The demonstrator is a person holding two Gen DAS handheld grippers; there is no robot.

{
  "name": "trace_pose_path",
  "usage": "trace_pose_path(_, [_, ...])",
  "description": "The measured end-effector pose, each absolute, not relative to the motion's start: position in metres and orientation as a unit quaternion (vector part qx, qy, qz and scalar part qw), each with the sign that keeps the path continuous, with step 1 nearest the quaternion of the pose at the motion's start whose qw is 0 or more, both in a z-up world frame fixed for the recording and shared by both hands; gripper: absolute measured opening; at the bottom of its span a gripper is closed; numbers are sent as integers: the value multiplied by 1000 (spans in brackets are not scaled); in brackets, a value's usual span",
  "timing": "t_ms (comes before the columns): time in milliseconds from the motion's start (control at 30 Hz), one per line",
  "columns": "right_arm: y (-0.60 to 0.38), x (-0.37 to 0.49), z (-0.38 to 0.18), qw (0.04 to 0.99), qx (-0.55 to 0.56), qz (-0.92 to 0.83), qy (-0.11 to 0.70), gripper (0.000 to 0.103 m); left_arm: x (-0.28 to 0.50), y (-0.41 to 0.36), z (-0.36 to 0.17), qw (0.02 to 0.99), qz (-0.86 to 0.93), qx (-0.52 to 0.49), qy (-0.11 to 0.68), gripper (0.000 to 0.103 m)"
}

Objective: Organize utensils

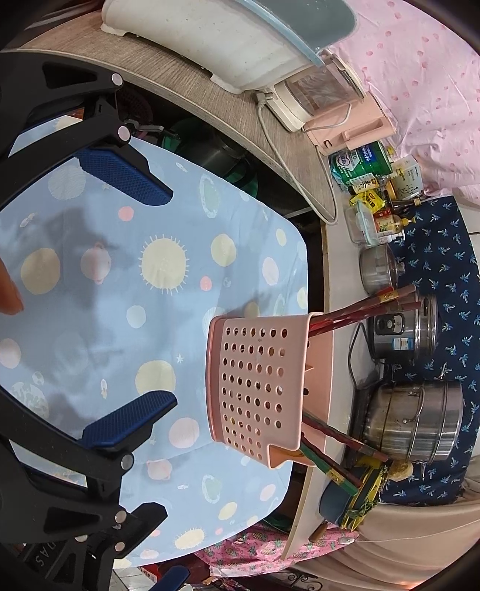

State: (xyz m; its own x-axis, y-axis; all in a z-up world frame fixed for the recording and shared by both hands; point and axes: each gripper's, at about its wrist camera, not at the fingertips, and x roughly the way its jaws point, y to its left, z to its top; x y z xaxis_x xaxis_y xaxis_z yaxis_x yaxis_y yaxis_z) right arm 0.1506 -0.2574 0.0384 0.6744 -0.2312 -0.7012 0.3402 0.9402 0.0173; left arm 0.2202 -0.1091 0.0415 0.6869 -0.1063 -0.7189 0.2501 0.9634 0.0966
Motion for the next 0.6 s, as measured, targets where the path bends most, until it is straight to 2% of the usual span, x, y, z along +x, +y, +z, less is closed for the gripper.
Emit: trace_pose_path(600, [-263, 158, 34, 910, 75, -156, 376, 97, 226, -111, 37, 912, -90, 92, 389, 96])
